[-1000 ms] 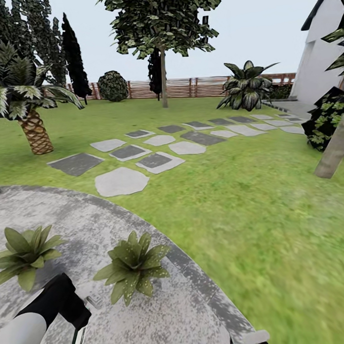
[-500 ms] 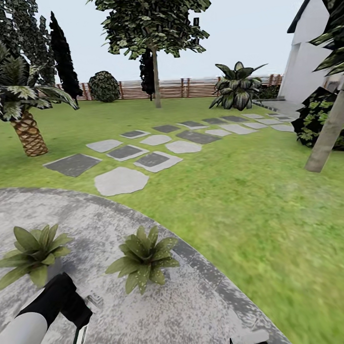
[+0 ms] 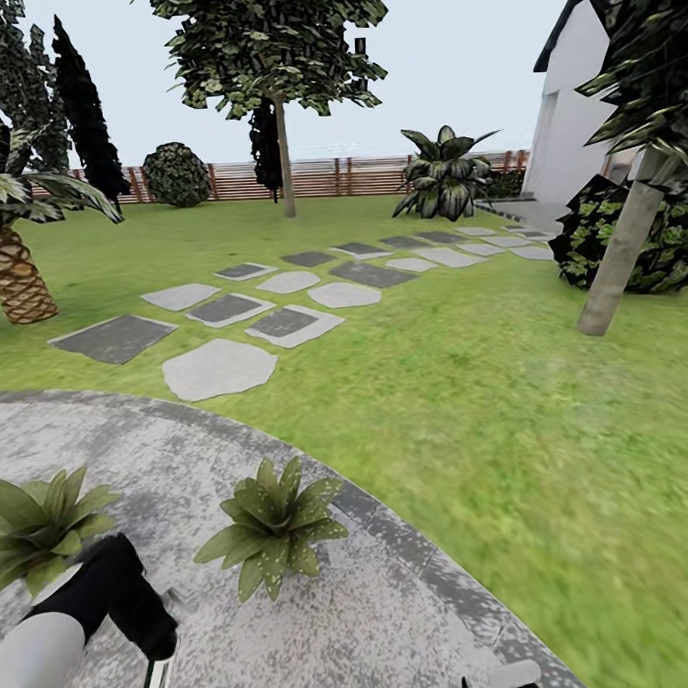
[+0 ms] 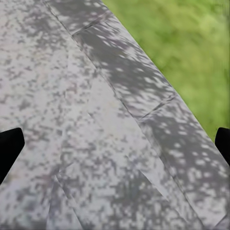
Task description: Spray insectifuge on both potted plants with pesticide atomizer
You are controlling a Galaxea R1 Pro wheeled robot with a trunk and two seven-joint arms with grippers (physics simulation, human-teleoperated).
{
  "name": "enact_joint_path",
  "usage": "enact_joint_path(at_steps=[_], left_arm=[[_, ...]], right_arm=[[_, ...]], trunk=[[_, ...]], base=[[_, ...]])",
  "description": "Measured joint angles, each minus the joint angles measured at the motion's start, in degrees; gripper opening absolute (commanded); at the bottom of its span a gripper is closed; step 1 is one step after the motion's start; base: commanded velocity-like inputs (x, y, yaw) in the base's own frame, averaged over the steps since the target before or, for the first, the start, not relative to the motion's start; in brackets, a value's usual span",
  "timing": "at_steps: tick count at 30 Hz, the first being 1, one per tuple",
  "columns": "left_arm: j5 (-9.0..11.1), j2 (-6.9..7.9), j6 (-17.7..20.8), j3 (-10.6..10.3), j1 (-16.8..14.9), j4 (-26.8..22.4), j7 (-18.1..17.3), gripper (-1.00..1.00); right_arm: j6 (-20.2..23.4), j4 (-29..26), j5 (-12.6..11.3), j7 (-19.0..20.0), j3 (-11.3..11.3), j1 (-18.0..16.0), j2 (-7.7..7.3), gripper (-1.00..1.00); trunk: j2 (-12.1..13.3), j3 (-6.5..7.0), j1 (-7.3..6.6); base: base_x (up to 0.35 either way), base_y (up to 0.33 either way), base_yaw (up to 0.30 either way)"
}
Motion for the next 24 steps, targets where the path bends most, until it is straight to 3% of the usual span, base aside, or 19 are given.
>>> enact_joint_path(at_steps=[1, 3, 8, 13, 17, 24], left_arm=[[-3.56, 0.25, 0.52, 0.03, -1.34, -0.19, -1.79, -1.00], [-7.58, -0.06, 3.50, 0.19, -3.64, -0.27, -3.00, -1.00], [-8.18, -1.51, 4.82, 0.08, -5.65, 0.18, -3.57, -1.00], [-8.40, -3.08, 4.81, 0.13, -5.01, 0.65, -3.61, -1.00], [-8.33, -3.29, 4.63, 0.13, -4.45, 0.74, -3.22, -1.00], [-8.50, -3.38, 4.68, 0.15, -3.86, 0.06, -3.21, -1.00]], right_arm=[[-0.01, 0.01, 0.01, 0.01, 0.01, 0.00, -0.04, 1.00], [0.00, 0.02, 0.06, 0.02, 0.02, 0.00, -0.07, 1.00], [0.00, 0.00, 0.05, 0.02, 0.01, 0.00, -0.07, 1.00], [-0.01, 0.00, 0.02, 0.02, 0.09, 0.00, -0.07, 1.00], [0.00, 0.00, 0.03, 0.02, 0.10, 0.00, -0.07, 1.00], [0.03, -0.03, -0.04, -0.07, 0.06, 0.02, -0.06, 1.00]], trunk=[[0.00, 0.00, 0.00], [0.00, 0.01, 0.00], [0.00, 0.00, 0.00], [0.00, -0.01, 0.00], [0.00, -0.01, 0.00], [0.00, -0.01, 0.00]], base=[[0.000, 0.000, -0.002], [0.000, 0.000, 0.000], [0.000, 0.000, 0.000], [0.000, 0.000, 0.000], [0.000, 0.000, 0.000], [-0.026, 0.271, -0.093]])
